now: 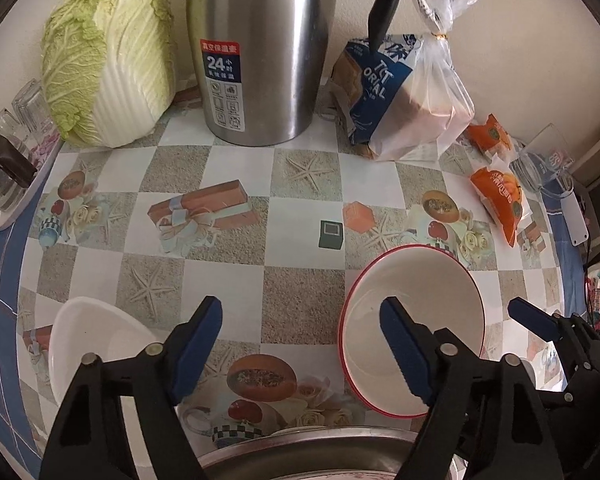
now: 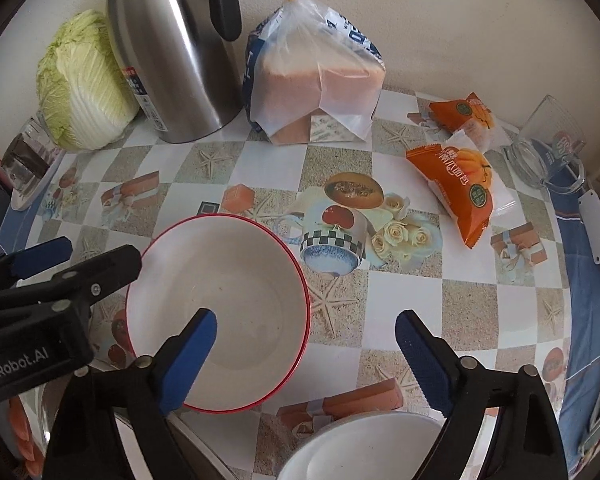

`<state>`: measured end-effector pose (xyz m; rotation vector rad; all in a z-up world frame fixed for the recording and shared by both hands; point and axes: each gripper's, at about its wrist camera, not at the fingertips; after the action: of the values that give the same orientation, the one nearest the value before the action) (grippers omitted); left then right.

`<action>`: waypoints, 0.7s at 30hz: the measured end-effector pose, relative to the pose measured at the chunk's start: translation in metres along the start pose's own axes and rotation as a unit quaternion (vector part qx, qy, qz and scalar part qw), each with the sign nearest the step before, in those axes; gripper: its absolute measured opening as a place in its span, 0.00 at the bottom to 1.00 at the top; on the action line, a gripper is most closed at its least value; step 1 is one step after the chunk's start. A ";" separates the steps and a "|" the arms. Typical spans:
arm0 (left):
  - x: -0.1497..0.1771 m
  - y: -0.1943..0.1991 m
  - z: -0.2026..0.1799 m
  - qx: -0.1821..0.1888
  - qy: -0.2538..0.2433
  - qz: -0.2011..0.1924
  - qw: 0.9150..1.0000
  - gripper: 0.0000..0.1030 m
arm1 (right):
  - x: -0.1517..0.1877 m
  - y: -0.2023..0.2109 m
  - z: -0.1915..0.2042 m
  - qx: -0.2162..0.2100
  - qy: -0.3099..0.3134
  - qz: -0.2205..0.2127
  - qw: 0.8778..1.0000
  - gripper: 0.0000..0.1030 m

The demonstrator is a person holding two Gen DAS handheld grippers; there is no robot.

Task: Organize plates and bowls
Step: 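Close both grippers on the rim of the red-rimmed bowl, then lift the red-rimmed bowl with both grippers and carry it over the basin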

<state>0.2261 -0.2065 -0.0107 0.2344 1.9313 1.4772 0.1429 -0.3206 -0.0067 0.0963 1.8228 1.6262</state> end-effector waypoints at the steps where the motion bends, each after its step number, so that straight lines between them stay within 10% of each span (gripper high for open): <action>1: 0.001 -0.004 -0.001 0.000 -0.001 0.006 1.000 0.68 | 0.001 -0.003 0.000 -0.001 -0.002 0.004 1.000 0.85; 13: 0.016 -0.041 -0.013 0.041 0.004 0.057 0.998 0.24 | 0.007 -0.027 -0.008 -0.022 -0.036 0.037 0.998 0.29; 21: 0.024 -0.044 -0.020 0.043 0.001 0.061 0.997 0.11 | 0.009 -0.024 -0.008 -0.053 -0.059 0.038 0.996 0.14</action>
<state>0.2073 -0.2251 -0.0580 0.3967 2.0146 1.4748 0.1408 -0.3282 -0.0321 0.2130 1.6601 1.7292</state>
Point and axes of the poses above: each gripper's, at about its wrist camera, not at the fingertips, and y roughly against the way its jaws point, z to its left, x to its underside, and after that the axes turned 5 degrees about -z, right-handed
